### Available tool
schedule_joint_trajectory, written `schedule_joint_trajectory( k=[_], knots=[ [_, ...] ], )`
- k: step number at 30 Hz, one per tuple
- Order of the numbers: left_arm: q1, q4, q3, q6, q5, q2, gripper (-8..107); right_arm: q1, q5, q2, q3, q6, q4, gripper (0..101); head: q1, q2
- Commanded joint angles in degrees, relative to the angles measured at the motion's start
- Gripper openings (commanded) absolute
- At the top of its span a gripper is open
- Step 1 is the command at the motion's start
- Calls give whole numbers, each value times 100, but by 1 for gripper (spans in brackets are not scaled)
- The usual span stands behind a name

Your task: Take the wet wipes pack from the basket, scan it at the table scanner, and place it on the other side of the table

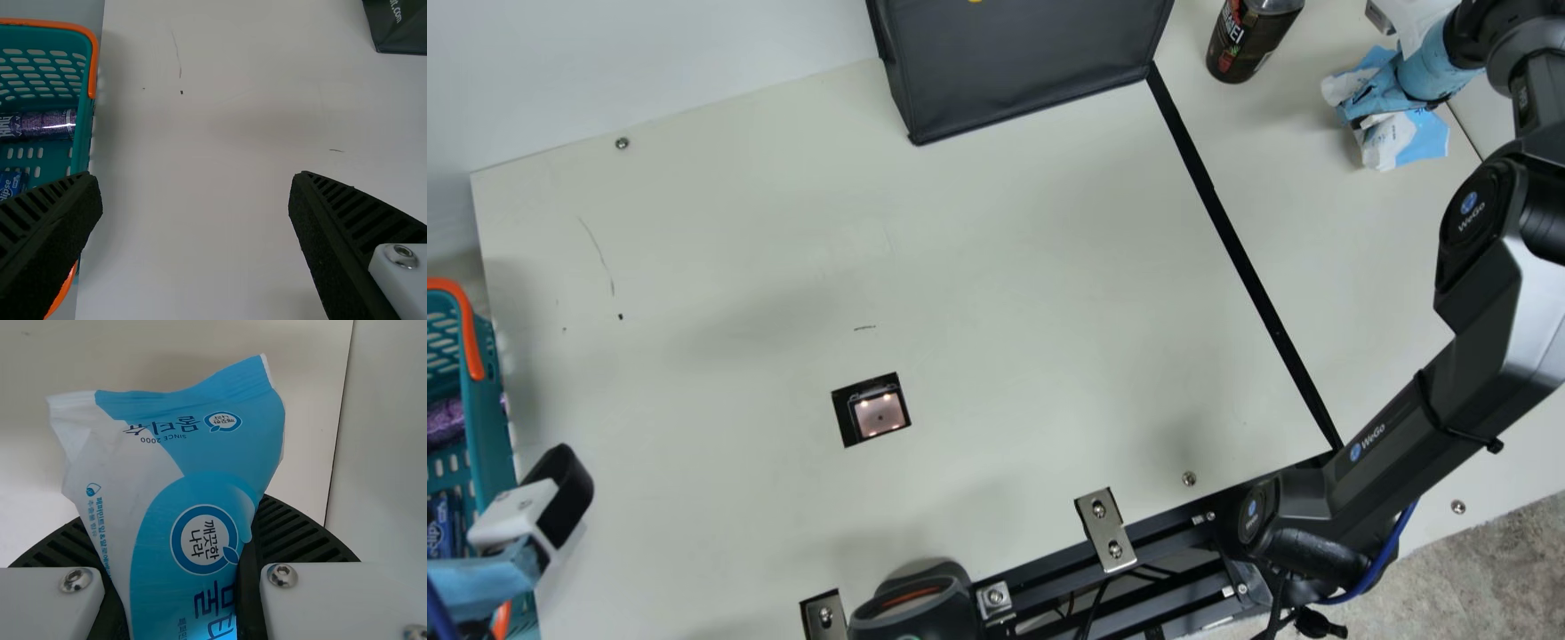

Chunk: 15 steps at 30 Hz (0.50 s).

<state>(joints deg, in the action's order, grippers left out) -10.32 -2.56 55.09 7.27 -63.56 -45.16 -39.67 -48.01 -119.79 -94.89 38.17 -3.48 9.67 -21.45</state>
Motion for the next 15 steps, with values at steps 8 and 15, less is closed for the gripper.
schedule_joint_trajectory(
  k=[8,15],
  knots=[
    [0,0,0,0,0,0,90,12,123,49,143,-57,-156,57,-175,-13],
    [0,0,0,0,0,0,90,6,196,137,235,-103,-161,80,-175,-13]
  ],
)
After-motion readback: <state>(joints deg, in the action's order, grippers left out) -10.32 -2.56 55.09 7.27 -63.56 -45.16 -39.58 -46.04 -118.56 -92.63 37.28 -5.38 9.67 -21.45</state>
